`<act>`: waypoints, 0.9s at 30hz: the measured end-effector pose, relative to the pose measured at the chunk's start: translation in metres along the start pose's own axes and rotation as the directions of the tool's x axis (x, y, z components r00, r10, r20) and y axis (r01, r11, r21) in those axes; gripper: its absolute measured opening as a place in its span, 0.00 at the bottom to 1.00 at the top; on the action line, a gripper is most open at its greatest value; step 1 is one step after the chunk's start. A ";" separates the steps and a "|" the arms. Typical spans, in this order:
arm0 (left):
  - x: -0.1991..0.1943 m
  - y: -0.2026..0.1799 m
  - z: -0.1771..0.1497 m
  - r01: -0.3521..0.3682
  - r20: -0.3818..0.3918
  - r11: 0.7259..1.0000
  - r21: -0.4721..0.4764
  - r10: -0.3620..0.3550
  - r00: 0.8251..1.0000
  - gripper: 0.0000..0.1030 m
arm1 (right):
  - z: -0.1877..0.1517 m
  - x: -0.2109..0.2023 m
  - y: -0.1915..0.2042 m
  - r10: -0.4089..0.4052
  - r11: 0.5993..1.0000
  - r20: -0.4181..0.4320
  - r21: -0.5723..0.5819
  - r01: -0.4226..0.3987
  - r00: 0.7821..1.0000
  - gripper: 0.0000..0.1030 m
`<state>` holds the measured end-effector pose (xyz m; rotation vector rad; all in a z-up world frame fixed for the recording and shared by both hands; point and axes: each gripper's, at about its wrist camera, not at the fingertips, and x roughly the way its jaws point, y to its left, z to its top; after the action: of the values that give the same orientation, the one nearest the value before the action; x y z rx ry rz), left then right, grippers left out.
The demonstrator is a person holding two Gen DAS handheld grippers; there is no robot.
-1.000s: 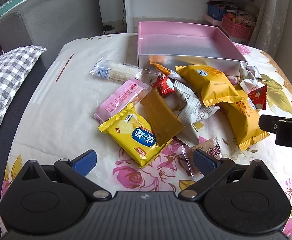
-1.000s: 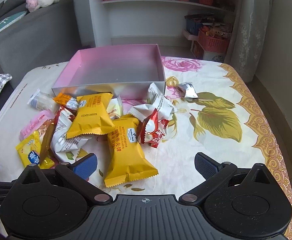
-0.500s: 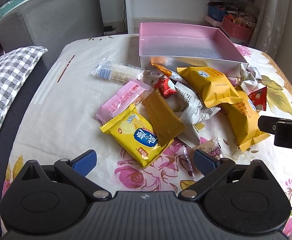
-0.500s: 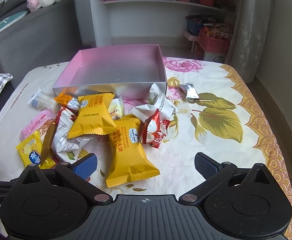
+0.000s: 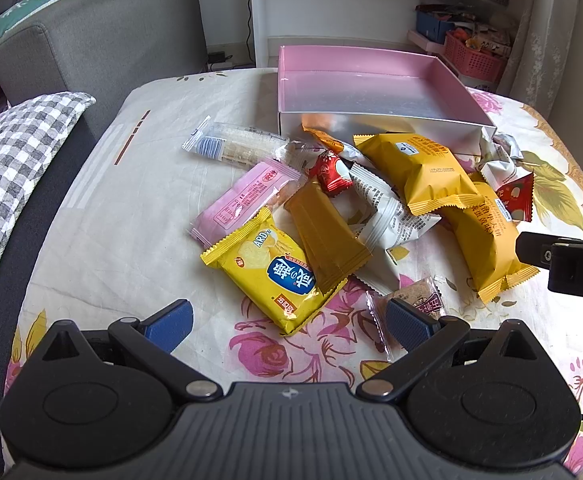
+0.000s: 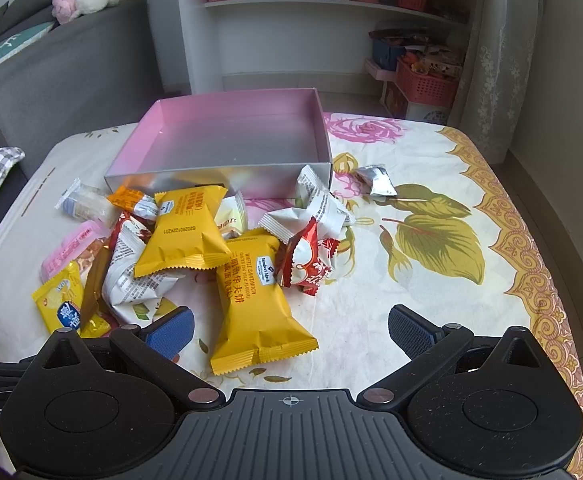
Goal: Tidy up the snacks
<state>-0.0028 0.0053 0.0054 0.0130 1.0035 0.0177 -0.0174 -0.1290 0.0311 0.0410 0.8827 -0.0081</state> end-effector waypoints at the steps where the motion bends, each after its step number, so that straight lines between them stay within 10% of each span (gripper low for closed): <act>1: 0.000 0.000 0.000 0.000 0.000 1.000 0.000 0.000 1.000 1.00 | 0.000 0.000 0.000 0.000 1.000 0.000 0.000 0.000 1.000 1.00; 27: 0.000 0.002 0.001 -0.003 0.002 1.000 -0.001 0.003 1.000 1.00 | 0.000 0.000 0.000 -0.006 1.000 -0.001 0.005 0.006 1.000 1.00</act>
<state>-0.0022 0.0078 0.0056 0.0132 1.0013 0.0212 -0.0175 -0.1292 0.0309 0.0429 0.8840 -0.0154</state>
